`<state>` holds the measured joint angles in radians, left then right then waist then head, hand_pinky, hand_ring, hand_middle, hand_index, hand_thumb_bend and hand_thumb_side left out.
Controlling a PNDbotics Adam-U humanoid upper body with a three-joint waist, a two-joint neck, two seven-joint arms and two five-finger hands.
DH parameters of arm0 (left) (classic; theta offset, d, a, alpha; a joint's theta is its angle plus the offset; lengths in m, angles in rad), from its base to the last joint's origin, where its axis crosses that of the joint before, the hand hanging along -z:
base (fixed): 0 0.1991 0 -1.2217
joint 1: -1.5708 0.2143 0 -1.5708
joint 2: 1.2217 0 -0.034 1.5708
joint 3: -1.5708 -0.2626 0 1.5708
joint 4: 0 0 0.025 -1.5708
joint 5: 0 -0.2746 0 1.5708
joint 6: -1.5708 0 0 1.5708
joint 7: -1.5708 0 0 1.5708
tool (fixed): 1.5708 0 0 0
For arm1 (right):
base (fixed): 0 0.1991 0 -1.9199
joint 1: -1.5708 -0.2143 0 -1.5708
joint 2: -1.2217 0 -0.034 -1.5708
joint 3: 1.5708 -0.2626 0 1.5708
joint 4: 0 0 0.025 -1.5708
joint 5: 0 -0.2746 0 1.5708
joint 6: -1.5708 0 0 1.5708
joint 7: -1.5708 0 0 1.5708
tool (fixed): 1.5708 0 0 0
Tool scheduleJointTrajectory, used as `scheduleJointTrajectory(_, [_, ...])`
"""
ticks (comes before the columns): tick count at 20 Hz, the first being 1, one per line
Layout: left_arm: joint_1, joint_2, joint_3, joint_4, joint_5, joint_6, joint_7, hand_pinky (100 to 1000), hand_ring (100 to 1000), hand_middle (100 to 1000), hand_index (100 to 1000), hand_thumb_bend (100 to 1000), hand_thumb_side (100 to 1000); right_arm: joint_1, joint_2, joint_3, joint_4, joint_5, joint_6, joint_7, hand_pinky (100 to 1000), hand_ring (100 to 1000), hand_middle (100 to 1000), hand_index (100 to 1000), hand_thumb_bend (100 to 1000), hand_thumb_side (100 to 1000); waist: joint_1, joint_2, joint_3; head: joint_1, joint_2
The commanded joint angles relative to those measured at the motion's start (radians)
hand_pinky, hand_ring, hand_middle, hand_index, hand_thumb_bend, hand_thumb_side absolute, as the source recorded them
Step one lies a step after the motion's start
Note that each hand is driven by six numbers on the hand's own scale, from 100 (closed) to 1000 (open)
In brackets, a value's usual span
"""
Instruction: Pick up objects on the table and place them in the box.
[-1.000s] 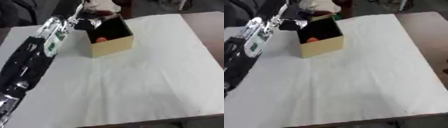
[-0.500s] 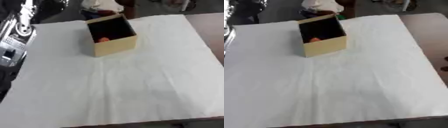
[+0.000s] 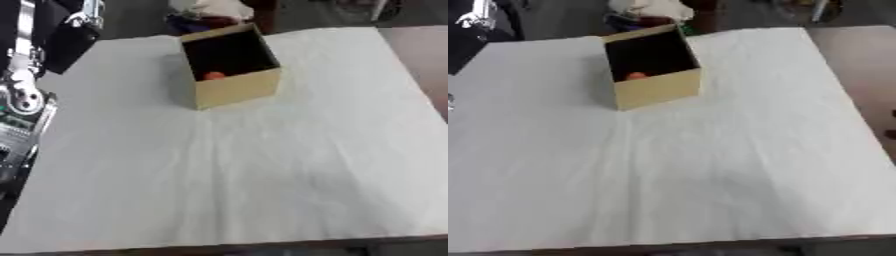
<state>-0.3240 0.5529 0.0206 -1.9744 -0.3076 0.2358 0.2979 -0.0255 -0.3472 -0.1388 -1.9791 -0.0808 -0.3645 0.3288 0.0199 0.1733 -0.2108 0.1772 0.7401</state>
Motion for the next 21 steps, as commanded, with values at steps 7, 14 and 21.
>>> scheduleJointTrajectory(7, [0.025,-0.018,0.019,-0.019,0.006,-0.004,0.013,791,613,592,833,213,669,-0.005,-0.009,-0.012,-0.021,0.004,0.0,-0.003,725,1000,749,965,100,467,0.0,-0.009,0.009,-0.016,0.014])
scheduleJointTrajectory(14, [0.037,-0.031,0.015,-0.011,0.007,-0.003,0.008,793,614,593,835,205,681,-0.005,-0.009,-0.012,-0.021,0.004,0.001,-0.003,725,1000,748,963,100,468,0.0,-0.01,0.013,-0.018,0.012])
scheduleJointTrajectory(21, [0.039,-0.032,0.014,-0.006,0.008,-0.004,0.005,795,615,595,837,200,689,-0.002,-0.009,-0.013,-0.021,0.003,0.0,-0.005,724,1000,748,963,100,468,-0.002,-0.013,0.012,-0.019,0.005])
